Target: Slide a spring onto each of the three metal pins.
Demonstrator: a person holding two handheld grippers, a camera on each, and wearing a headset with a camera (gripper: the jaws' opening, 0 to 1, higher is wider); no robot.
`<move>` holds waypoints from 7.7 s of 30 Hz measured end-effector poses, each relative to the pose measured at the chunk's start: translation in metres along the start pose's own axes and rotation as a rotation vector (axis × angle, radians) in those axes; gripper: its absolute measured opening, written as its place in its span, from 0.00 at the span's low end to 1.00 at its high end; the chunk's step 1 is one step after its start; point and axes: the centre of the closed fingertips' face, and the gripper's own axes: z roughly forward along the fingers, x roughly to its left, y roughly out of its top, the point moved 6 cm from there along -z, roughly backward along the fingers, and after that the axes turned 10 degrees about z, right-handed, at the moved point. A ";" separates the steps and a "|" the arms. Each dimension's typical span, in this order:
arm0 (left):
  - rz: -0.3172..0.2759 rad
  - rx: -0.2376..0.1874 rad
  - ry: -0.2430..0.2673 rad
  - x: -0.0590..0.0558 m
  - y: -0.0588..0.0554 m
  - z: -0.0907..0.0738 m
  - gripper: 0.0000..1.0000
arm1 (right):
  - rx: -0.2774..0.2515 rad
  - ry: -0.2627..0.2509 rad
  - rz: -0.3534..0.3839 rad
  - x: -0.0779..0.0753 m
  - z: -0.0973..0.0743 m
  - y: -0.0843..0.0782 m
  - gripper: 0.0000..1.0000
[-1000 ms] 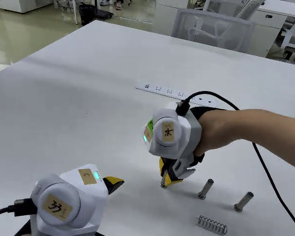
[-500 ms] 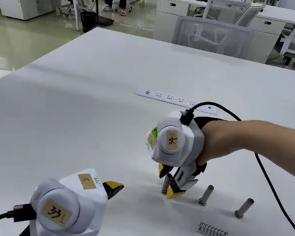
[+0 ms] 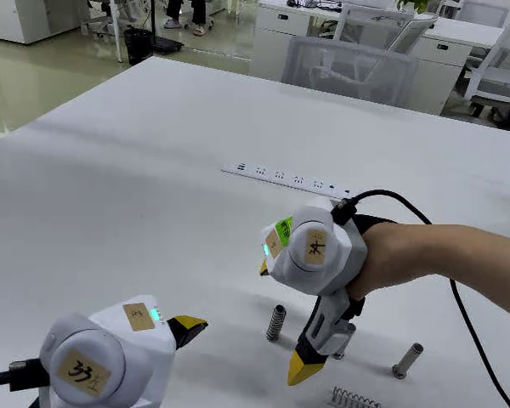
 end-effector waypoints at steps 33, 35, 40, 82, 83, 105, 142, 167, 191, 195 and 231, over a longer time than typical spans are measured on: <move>0.046 -0.022 -0.044 -0.010 0.016 0.008 1.00 | -0.293 -0.212 0.433 0.062 -0.078 -0.088 0.98; 0.048 -0.020 -0.047 -0.011 0.016 0.008 1.00 | -0.297 -0.220 0.451 0.067 -0.081 -0.095 0.98; 0.058 -0.011 -0.060 -0.011 0.017 0.011 1.00 | -0.322 -0.250 0.516 0.080 -0.088 -0.111 0.98; 0.072 0.047 -0.115 -0.008 0.000 0.017 0.98 | -0.450 -0.521 0.968 0.193 -0.113 -0.198 0.96; 0.081 0.043 -0.122 -0.009 0.001 0.018 0.97 | -0.453 -0.522 0.969 0.194 -0.113 -0.197 0.95; 0.263 0.046 -0.230 -0.030 0.020 0.069 0.62 | -0.458 -0.524 0.991 0.205 -0.115 -0.202 0.94; 0.364 0.184 -0.302 -0.029 0.012 0.122 0.23 | -0.473 -0.517 1.031 0.215 -0.109 -0.199 0.92; 0.524 0.386 -0.393 -0.028 0.024 0.131 0.13 | -0.483 -0.505 1.050 0.219 -0.104 -0.198 0.90; 0.411 0.352 -0.297 -0.028 0.015 0.117 0.11 | -0.513 -0.490 1.059 0.214 -0.102 -0.188 0.88; 0.363 0.312 -0.274 -0.029 0.010 0.110 0.11 | -0.522 -0.485 1.057 0.211 -0.102 -0.186 0.88; 0.370 0.081 -0.350 -0.076 0.015 0.065 0.11 | -0.580 -0.203 0.853 0.162 -0.083 -0.109 0.33</move>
